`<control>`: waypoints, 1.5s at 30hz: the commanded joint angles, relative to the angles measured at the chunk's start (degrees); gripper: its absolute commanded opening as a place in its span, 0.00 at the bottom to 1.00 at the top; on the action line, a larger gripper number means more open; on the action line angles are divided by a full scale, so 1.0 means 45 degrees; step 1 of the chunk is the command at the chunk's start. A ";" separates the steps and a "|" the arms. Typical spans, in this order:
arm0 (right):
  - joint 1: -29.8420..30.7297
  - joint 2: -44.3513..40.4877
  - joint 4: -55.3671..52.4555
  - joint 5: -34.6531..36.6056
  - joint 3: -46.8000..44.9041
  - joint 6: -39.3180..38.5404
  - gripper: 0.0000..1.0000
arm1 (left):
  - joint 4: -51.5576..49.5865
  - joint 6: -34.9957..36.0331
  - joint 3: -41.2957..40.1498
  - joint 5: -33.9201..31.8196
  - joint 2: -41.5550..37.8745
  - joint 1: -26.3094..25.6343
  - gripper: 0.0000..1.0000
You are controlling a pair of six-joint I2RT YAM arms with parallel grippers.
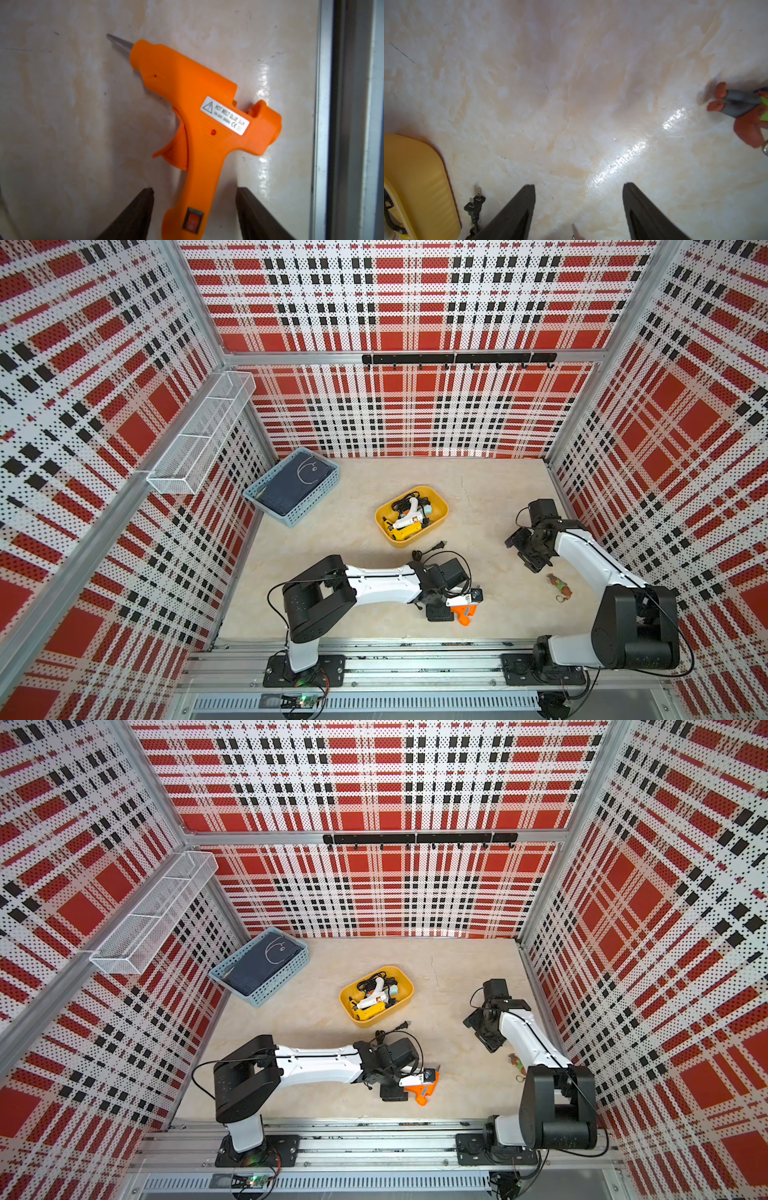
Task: Put the hot melt glue gun into the storage box
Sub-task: Pick up the hot melt adhesive gun from the center of the board, then place the hot melt adhesive gun in the storage box.
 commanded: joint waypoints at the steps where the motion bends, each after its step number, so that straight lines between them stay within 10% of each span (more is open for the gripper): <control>1: -0.0085 -0.0199 0.0003 0.0078 -0.0344 0.0036 0.74 | 0.0178 -0.0267 0.0295 0.0650 0.0375 -0.0037 0.55; 3: -0.0086 -0.0288 0.0005 0.0078 -0.0480 0.0017 0.74 | 0.0249 -0.0359 0.0229 0.0389 0.0399 -0.0154 0.00; 15: -0.0108 -0.0446 -0.0014 0.0170 -0.0508 0.0026 0.74 | 0.0021 -0.2132 0.2208 -0.1655 -0.0968 0.0522 0.00; 26: -0.0100 -0.0058 0.0430 -0.0097 -0.0219 0.0271 0.74 | 0.0515 -1.2725 0.7743 -0.0587 -0.1652 0.6135 0.00; 37: -0.0110 -0.0024 0.0623 -0.0265 -0.0096 0.0387 0.73 | 0.5690 -2.1467 0.5204 0.0146 -0.2058 0.7271 0.00; 45: -0.0109 -0.0245 0.0743 -0.0354 -0.0322 0.0388 0.73 | 0.6946 -2.4688 0.3178 -0.1881 -0.2554 0.7210 0.00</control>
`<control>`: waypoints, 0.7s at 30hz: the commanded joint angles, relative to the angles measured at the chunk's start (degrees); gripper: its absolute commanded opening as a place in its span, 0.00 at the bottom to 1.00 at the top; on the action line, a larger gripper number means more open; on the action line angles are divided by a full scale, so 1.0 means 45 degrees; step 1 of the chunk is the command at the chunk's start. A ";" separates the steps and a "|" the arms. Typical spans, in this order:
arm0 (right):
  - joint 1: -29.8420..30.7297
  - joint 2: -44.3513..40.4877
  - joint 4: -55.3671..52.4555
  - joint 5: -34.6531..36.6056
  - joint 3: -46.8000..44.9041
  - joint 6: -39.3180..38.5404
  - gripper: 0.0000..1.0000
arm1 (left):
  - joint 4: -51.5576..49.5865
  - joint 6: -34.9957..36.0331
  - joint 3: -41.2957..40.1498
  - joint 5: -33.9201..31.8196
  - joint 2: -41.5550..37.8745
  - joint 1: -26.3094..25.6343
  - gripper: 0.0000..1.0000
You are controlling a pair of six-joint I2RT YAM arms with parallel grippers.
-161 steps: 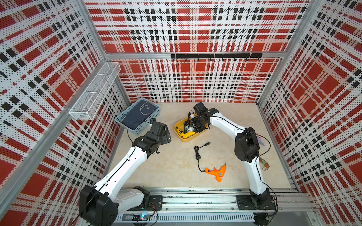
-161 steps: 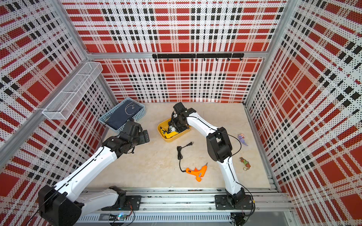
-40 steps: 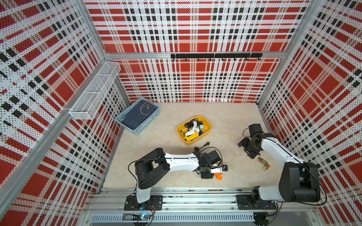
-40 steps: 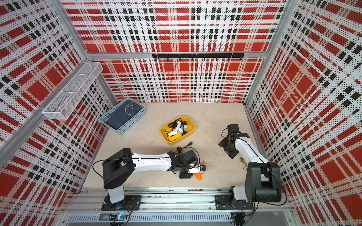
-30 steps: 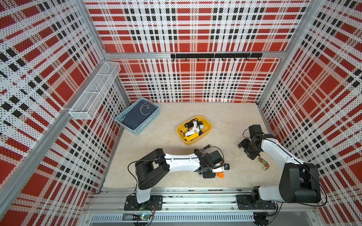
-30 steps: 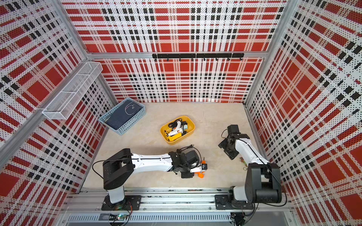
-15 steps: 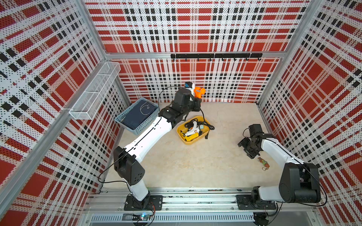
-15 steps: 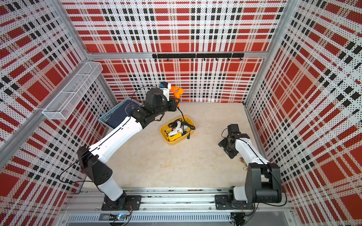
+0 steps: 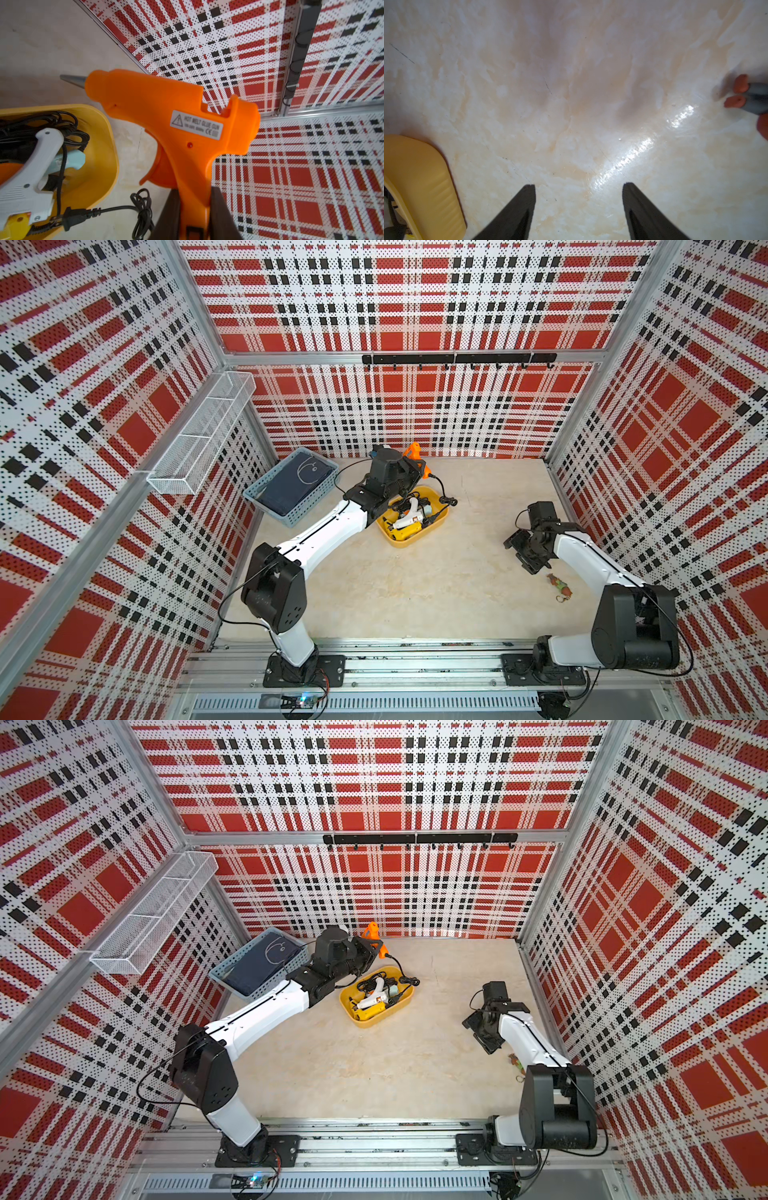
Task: Put the hot melt glue gun into the storage box
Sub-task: Place the hot melt adhesive gun in the storage box.
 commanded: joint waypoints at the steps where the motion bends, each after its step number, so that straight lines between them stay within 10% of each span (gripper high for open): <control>1: -0.0096 -0.0289 0.0172 -0.0024 -0.0094 0.0040 0.73 | 0.1324 -0.2283 -0.0801 -0.1306 -0.0708 -0.0012 0.00; 21: -0.0101 -0.0319 0.0396 -0.0041 0.0061 -0.0080 0.73 | 0.1662 -0.2513 0.1584 -0.2821 0.0836 -0.0304 0.00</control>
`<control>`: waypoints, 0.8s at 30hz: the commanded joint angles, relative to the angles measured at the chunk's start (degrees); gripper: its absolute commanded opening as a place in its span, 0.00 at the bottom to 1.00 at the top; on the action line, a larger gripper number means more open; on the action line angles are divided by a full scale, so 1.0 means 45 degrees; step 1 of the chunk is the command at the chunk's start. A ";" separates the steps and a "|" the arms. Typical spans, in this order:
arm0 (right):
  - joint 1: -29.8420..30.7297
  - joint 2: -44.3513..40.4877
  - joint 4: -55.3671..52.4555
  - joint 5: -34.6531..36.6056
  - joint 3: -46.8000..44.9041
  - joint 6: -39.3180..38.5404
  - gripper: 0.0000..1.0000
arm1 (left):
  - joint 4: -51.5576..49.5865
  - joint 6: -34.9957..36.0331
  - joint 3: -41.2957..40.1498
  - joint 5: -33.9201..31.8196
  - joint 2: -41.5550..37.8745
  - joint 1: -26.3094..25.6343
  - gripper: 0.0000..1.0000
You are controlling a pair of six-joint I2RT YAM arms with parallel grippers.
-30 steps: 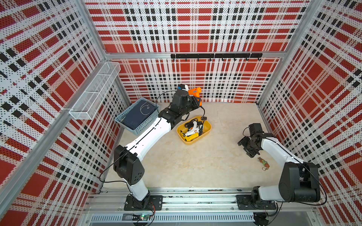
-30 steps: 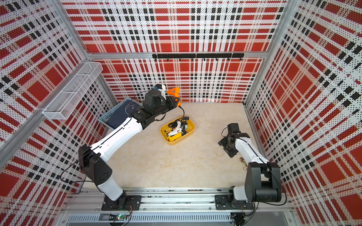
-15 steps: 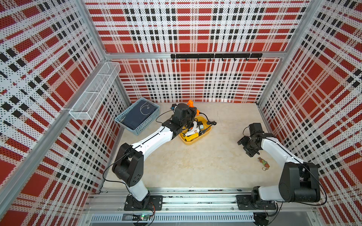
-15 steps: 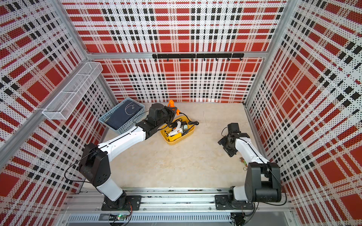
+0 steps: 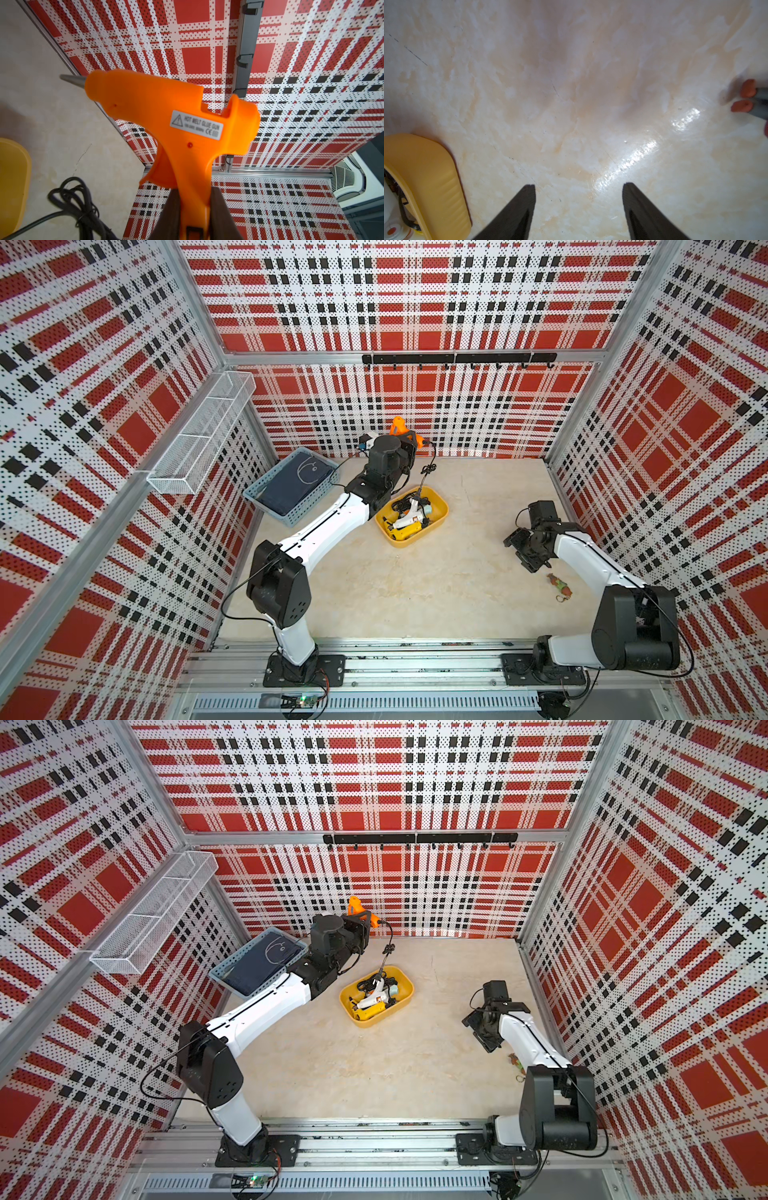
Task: Put the hot melt glue gun into the storage box
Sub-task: Place the hot melt adhesive gun in the storage box.
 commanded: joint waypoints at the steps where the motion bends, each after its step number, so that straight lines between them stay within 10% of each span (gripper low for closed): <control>1: -0.0095 -0.0231 0.0203 0.0042 0.0058 -0.0069 0.73 | 0.0267 -0.0224 -0.0549 0.0097 0.0188 -0.0192 0.00; 24: -0.0086 0.0315 0.0387 -0.0125 0.0062 -0.0074 0.74 | 0.0295 -0.3741 -0.5286 -0.0496 -0.0968 -0.0335 0.00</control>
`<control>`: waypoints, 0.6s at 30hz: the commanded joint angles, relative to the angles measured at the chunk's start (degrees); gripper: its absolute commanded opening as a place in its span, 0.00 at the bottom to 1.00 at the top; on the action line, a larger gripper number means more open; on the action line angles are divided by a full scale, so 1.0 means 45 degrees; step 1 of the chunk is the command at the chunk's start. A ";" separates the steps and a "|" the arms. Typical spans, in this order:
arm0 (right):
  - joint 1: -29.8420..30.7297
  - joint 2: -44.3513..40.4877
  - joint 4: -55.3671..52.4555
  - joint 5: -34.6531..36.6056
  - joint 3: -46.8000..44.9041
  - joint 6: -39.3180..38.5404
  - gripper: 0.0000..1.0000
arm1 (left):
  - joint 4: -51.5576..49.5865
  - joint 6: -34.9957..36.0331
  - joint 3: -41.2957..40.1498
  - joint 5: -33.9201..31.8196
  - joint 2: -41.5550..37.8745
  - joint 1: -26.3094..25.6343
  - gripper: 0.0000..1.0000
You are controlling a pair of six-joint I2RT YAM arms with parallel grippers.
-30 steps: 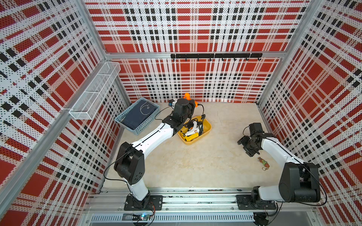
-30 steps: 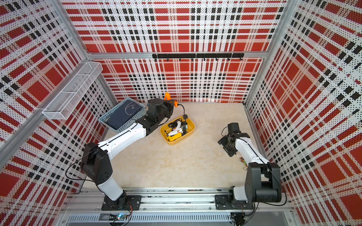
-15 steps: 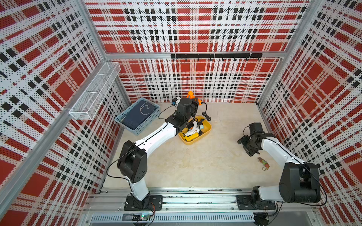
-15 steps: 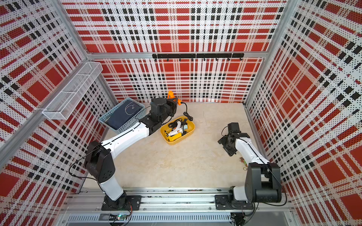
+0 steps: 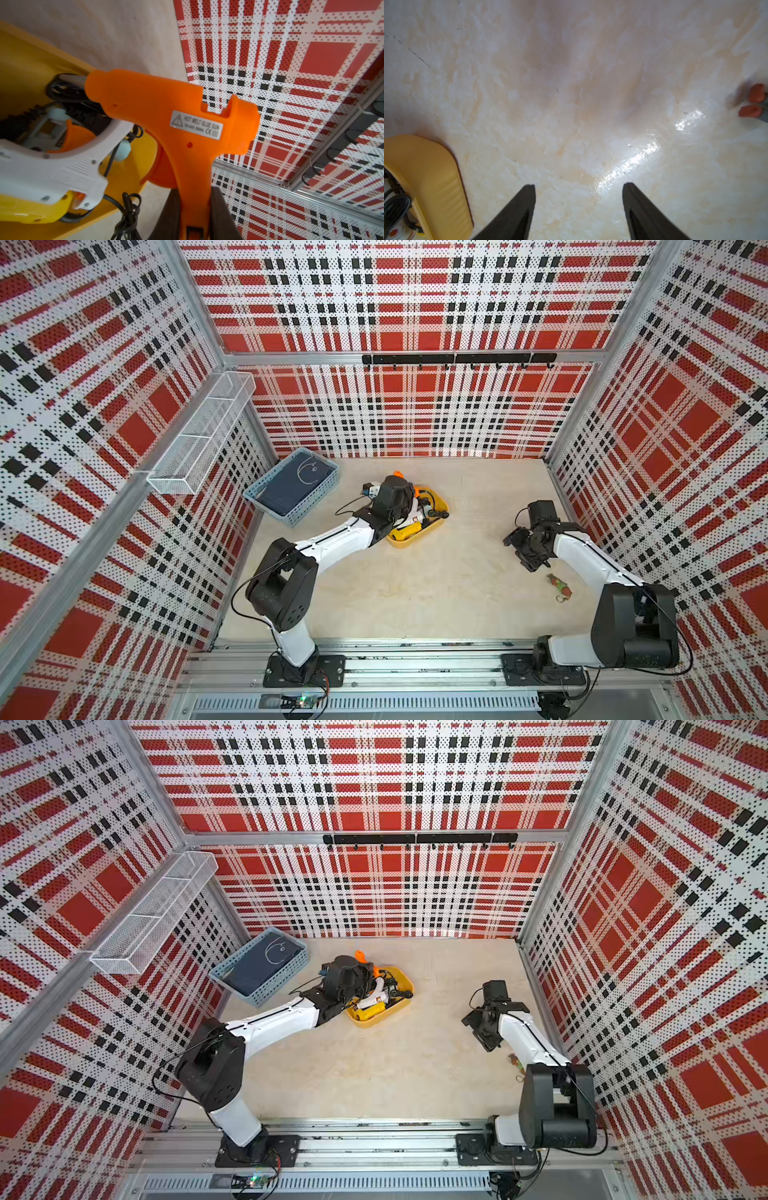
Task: Put the hot melt glue gun into the storage box
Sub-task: Place the hot melt adhesive gun in the storage box.
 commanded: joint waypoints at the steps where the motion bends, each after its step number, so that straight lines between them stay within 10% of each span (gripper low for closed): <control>1: -0.0091 0.0178 0.0120 -0.0038 0.0057 -0.0072 0.74 | 0.0097 -0.1524 -0.0372 -0.0221 -0.0552 0.0029 0.00; 18: -0.0096 0.0253 0.0092 -0.0082 0.0172 -0.0098 0.74 | -0.0254 -0.4526 0.0494 0.0871 0.1847 0.0447 0.00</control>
